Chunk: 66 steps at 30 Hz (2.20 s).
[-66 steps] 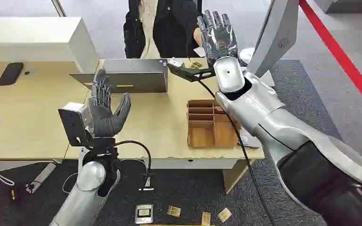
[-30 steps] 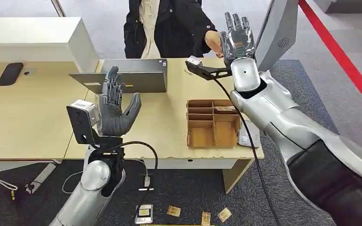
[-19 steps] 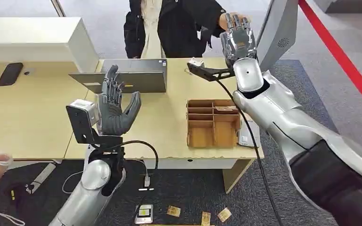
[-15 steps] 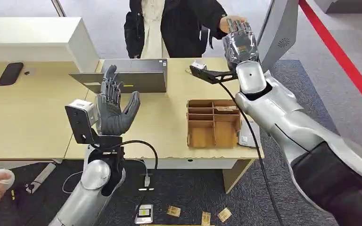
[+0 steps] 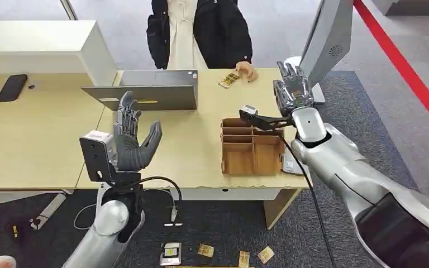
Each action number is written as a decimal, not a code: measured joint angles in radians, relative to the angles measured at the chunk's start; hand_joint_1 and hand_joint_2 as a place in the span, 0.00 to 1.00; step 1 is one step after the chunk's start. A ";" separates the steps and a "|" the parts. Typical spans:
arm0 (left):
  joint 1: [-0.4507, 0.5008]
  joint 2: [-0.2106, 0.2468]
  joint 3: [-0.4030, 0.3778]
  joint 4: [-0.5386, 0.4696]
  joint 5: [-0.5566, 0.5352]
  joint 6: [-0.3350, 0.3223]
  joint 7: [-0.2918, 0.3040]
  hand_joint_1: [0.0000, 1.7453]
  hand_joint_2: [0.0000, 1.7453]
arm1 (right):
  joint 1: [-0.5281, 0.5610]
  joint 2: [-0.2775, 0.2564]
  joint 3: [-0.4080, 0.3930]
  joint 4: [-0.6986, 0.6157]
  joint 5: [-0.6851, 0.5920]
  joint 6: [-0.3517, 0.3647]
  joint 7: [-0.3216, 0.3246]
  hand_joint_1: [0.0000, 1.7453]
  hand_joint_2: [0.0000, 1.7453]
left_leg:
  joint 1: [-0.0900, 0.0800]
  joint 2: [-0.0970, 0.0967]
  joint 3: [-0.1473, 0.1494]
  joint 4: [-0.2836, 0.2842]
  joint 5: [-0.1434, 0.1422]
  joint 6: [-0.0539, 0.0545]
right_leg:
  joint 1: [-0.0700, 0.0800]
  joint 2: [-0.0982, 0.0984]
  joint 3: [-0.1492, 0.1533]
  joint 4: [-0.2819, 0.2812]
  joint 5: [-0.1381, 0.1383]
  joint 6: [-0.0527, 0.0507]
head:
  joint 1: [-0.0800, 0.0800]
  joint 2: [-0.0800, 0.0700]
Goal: Pass the card to the sensor for recognition and then transmit it.
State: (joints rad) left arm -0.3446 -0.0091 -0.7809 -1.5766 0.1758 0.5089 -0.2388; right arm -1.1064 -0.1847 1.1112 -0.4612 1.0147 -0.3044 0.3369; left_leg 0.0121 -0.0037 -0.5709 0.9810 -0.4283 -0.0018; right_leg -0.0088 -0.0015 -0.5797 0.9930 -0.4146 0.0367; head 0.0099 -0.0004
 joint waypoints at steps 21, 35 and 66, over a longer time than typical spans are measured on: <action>0.048 0.019 0.020 -0.040 -0.051 -0.008 0.036 0.00 1.00 | 0.081 -0.068 -0.008 -0.122 -0.044 0.020 0.072 1.00 1.00 | 0.000 0.000 0.000 0.000 0.000 0.000 | 0.000 0.000 0.000 0.000 0.000 0.000 | 0.000 0.000; 0.054 0.019 0.023 -0.055 -0.063 -0.018 0.045 0.00 1.00 | 0.113 -0.153 -0.047 -0.197 0.007 0.018 0.177 1.00 1.00 | 0.000 0.000 0.000 0.000 0.000 0.000 | 0.000 0.000 0.000 0.000 0.000 0.000 | 0.000 0.000; 0.054 0.018 0.024 -0.066 -0.069 -0.080 0.053 0.00 1.00 | 0.340 -0.203 -0.122 -0.291 -0.107 0.048 0.164 1.00 1.00 | 0.000 0.000 0.000 0.000 0.000 0.000 | 0.000 0.000 0.000 0.000 0.000 0.000 | 0.000 0.000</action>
State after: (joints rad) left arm -0.2906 0.0084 -0.7572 -1.6423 0.1064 0.4292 -0.1862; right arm -0.7668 -0.3880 0.9895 -0.7527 0.9075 -0.2560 0.5005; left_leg 0.0118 -0.0039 -0.5710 0.9810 -0.4284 -0.0017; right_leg -0.0093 -0.0016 -0.5795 0.9929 -0.4144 0.0370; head 0.0095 -0.0004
